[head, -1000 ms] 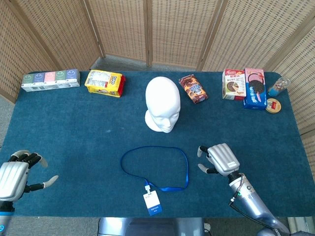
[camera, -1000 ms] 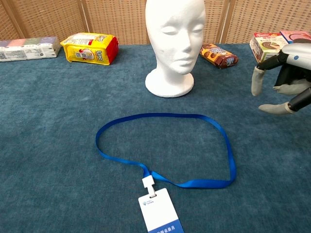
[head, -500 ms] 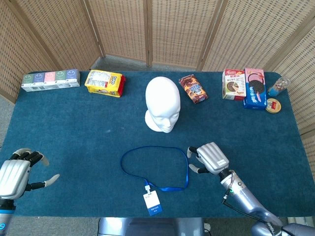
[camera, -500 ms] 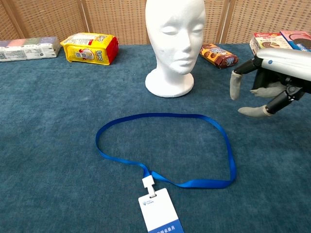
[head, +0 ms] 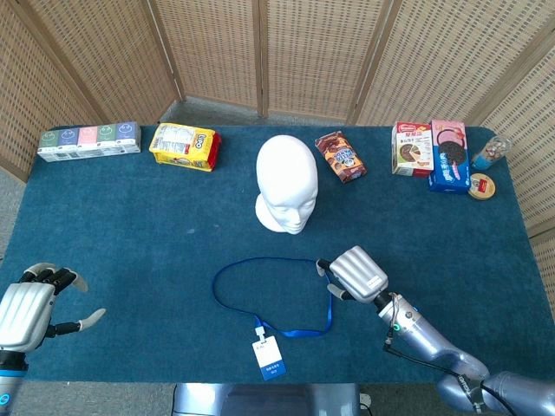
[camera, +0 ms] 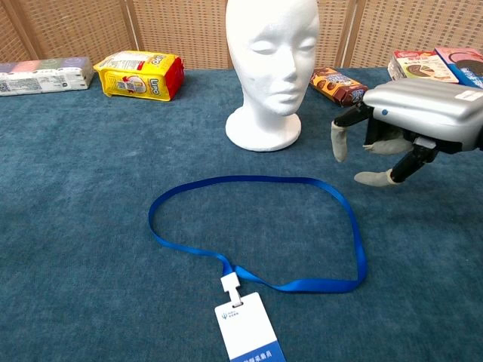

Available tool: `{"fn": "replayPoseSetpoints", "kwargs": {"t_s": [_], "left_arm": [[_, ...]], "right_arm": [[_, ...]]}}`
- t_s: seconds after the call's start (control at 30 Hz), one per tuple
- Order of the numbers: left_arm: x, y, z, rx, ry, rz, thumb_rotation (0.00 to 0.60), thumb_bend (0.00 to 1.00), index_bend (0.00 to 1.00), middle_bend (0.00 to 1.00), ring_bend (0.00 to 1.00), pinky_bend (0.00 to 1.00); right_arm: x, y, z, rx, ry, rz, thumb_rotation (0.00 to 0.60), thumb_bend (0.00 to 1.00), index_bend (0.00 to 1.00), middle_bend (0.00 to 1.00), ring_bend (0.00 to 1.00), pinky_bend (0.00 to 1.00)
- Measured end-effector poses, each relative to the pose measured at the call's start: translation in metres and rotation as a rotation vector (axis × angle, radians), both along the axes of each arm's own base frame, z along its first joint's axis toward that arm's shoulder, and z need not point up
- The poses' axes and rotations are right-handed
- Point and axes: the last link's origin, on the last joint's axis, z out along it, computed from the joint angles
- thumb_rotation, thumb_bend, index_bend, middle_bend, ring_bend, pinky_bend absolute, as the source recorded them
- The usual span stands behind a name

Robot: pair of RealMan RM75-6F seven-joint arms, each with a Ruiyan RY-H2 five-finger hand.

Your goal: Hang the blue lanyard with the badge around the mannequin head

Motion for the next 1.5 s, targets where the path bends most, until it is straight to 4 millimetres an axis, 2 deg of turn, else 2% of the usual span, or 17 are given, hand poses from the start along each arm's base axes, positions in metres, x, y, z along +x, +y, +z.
{"fn": "replayPoseSetpoints", "kwargs": {"t_s": [0.7, 1.5], "left_arm": [[0.007, 0.006, 0.0, -0.012, -0.001, -0.013, 0.321, 0.14, 0.46, 0.47, 0.39, 0.23], [0.005, 0.007, -0.006, -0.027, -0.01, 0.005, 0.32, 0.14, 0.44, 0.48, 0.39, 0.23]], "right_arm": [[-0.009, -0.013, -0.027, 0.014, 0.169, 0.13, 0.6, 0.34, 0.43, 1.0, 1.0, 1.0], [-0.008, -0.02, -0.043, 0.05, 0.309, 0.25, 0.6, 0.33, 0.43, 1.0, 1.0, 1.0]]}}
